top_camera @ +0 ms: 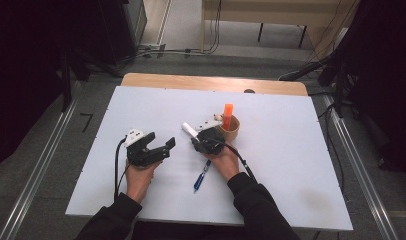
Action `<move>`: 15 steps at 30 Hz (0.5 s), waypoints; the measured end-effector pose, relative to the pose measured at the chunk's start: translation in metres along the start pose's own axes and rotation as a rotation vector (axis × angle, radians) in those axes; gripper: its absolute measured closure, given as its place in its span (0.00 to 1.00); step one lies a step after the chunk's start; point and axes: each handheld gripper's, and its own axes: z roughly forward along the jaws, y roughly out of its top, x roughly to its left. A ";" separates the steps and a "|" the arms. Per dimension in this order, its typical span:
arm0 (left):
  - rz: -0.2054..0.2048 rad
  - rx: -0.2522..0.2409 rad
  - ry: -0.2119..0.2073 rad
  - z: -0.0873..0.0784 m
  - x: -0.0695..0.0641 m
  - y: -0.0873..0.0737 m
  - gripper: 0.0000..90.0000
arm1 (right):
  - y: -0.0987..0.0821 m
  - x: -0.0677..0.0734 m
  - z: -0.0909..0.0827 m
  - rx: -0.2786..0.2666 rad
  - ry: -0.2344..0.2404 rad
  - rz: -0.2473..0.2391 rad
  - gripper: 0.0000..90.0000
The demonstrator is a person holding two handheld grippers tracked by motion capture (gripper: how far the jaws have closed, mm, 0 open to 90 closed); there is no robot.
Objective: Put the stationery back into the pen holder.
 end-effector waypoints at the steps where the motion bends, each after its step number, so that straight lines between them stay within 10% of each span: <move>1: 0.000 0.000 0.000 0.000 0.000 0.000 0.17 | 0.000 0.001 0.000 0.005 0.001 0.008 0.66; 15: -0.001 0.005 -0.006 0.000 0.000 0.000 0.17 | 0.002 0.000 0.001 0.013 0.003 0.020 0.76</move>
